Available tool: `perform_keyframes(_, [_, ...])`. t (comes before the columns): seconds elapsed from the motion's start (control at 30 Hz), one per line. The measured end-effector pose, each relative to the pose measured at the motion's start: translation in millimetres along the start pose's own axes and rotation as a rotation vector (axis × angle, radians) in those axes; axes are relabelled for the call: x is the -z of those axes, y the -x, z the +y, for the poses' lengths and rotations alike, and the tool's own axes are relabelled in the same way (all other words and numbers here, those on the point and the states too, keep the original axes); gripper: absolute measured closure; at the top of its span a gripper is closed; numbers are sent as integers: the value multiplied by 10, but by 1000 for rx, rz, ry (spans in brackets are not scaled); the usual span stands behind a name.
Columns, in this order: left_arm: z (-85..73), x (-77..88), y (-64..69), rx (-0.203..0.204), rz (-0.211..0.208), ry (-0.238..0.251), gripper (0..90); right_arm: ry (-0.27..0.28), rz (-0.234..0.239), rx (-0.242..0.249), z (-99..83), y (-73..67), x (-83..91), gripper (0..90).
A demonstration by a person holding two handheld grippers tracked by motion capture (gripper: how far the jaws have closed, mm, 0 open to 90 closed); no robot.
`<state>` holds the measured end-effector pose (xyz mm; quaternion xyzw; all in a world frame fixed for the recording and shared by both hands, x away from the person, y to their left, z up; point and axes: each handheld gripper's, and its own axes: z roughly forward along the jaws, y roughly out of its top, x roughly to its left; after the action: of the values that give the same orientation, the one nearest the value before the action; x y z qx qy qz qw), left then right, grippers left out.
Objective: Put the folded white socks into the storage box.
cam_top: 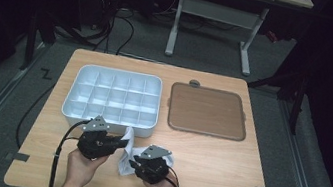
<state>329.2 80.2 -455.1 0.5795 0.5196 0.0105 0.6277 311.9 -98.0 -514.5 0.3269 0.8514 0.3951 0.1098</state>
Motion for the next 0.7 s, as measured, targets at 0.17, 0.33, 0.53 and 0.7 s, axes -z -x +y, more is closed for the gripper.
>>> perform_keyframes(0.17, [-7, -15, 4, 3, 2, -7, 807, 21, -77, -35, -55, 210, 264, 733])
perform_keyframes(0.33, [-24, -33, 16, 2, 7, -14, 807, 18, -158, -76, -166, 448, 431, 708])
perform_keyframes(0.53, [-61, -77, 39, -13, 9, -33, 806, 2, -214, -116, -289, 641, 516, 638])
perform_keyframes(0.7, [-98, -138, 67, -23, 15, -44, 805, -18, -219, -140, -379, 705, 491, 640])
